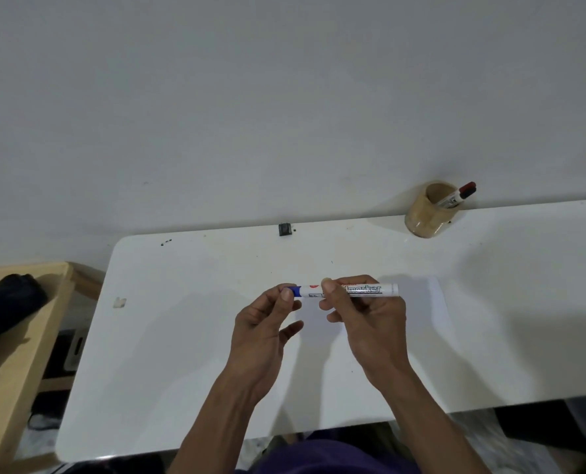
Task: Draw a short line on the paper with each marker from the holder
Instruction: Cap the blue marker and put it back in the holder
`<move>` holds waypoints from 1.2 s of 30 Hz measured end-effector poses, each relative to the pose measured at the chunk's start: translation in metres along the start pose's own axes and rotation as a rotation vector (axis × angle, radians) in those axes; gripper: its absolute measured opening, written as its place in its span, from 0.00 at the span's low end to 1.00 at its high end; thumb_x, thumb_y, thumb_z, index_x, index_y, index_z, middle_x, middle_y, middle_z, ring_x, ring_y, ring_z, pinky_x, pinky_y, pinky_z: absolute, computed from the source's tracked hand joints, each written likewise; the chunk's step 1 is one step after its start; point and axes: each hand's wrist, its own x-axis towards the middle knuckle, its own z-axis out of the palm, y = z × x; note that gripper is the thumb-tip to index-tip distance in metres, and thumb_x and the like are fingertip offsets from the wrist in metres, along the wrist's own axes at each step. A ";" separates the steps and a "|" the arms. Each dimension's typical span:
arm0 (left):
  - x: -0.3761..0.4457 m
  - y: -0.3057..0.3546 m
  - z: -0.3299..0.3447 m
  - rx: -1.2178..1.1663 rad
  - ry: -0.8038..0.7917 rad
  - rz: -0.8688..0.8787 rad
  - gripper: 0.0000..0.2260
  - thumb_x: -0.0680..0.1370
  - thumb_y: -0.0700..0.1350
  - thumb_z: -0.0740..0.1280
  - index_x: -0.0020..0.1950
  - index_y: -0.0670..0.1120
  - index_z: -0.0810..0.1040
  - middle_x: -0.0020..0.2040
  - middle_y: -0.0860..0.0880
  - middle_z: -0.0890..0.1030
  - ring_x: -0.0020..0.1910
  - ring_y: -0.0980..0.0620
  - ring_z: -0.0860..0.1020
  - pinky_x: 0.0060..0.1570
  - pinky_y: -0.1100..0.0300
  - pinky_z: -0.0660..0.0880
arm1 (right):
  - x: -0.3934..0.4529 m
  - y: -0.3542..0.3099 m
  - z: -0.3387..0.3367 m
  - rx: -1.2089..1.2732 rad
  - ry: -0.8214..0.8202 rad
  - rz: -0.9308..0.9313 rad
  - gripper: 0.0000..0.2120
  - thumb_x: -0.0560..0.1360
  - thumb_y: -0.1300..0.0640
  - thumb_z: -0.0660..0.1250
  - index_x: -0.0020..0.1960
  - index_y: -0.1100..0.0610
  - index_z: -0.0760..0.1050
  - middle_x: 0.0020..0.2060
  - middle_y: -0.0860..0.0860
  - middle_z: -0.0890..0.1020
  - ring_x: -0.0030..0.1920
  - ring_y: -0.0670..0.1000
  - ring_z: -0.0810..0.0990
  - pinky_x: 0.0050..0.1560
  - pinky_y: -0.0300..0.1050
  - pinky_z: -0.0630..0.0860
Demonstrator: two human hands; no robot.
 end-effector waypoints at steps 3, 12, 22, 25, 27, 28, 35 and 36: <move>0.002 -0.003 0.008 0.003 -0.015 0.000 0.14 0.72 0.51 0.70 0.52 0.44 0.85 0.51 0.47 0.83 0.51 0.50 0.79 0.56 0.48 0.78 | 0.001 0.001 -0.006 0.022 0.043 0.026 0.06 0.75 0.56 0.75 0.45 0.60 0.84 0.38 0.53 0.88 0.38 0.53 0.87 0.38 0.43 0.82; 0.018 0.001 0.049 0.102 0.085 0.154 0.07 0.79 0.42 0.68 0.51 0.41 0.83 0.45 0.48 0.88 0.49 0.48 0.85 0.55 0.49 0.80 | 0.019 0.001 -0.049 -0.100 0.323 0.011 0.40 0.63 0.48 0.82 0.71 0.48 0.70 0.60 0.41 0.79 0.57 0.38 0.80 0.54 0.35 0.75; 0.040 0.002 0.152 0.478 0.033 0.371 0.02 0.77 0.41 0.72 0.44 0.47 0.84 0.41 0.51 0.87 0.43 0.53 0.85 0.47 0.65 0.79 | 0.081 0.004 -0.117 -0.725 0.078 -0.708 0.10 0.72 0.65 0.77 0.51 0.57 0.83 0.44 0.47 0.85 0.45 0.51 0.82 0.44 0.48 0.82; 0.049 -0.004 0.188 0.568 -0.005 0.376 0.01 0.76 0.44 0.73 0.45 0.49 0.84 0.42 0.52 0.87 0.45 0.53 0.85 0.51 0.57 0.80 | 0.103 0.003 -0.151 -0.771 0.053 -0.732 0.12 0.75 0.64 0.74 0.58 0.57 0.82 0.48 0.50 0.85 0.47 0.51 0.83 0.45 0.46 0.82; 0.057 -0.009 0.209 0.621 -0.049 0.351 0.04 0.74 0.48 0.75 0.47 0.51 0.84 0.44 0.54 0.87 0.47 0.56 0.84 0.53 0.56 0.80 | 0.117 0.000 -0.172 -0.767 0.023 -0.705 0.17 0.77 0.64 0.72 0.65 0.56 0.78 0.50 0.51 0.84 0.49 0.49 0.82 0.48 0.41 0.80; 0.061 -0.011 0.218 0.631 -0.054 0.328 0.07 0.73 0.50 0.76 0.49 0.51 0.84 0.45 0.54 0.87 0.47 0.57 0.84 0.52 0.57 0.80 | 0.123 -0.003 -0.181 -0.715 0.019 -0.656 0.20 0.77 0.64 0.71 0.68 0.55 0.75 0.52 0.50 0.83 0.50 0.47 0.81 0.49 0.39 0.79; 0.114 -0.032 0.257 0.745 0.111 0.334 0.23 0.70 0.53 0.78 0.62 0.53 0.77 0.57 0.57 0.81 0.54 0.62 0.80 0.49 0.63 0.77 | 0.187 -0.048 -0.233 -0.269 0.224 -0.485 0.22 0.78 0.66 0.70 0.68 0.52 0.72 0.51 0.50 0.81 0.50 0.49 0.84 0.47 0.33 0.78; 0.124 -0.036 0.262 0.769 0.121 0.351 0.25 0.70 0.53 0.78 0.65 0.52 0.75 0.60 0.55 0.80 0.55 0.61 0.79 0.49 0.63 0.77 | 0.197 -0.054 -0.237 -0.234 0.245 -0.485 0.21 0.78 0.66 0.70 0.67 0.53 0.72 0.51 0.51 0.81 0.49 0.50 0.84 0.47 0.34 0.78</move>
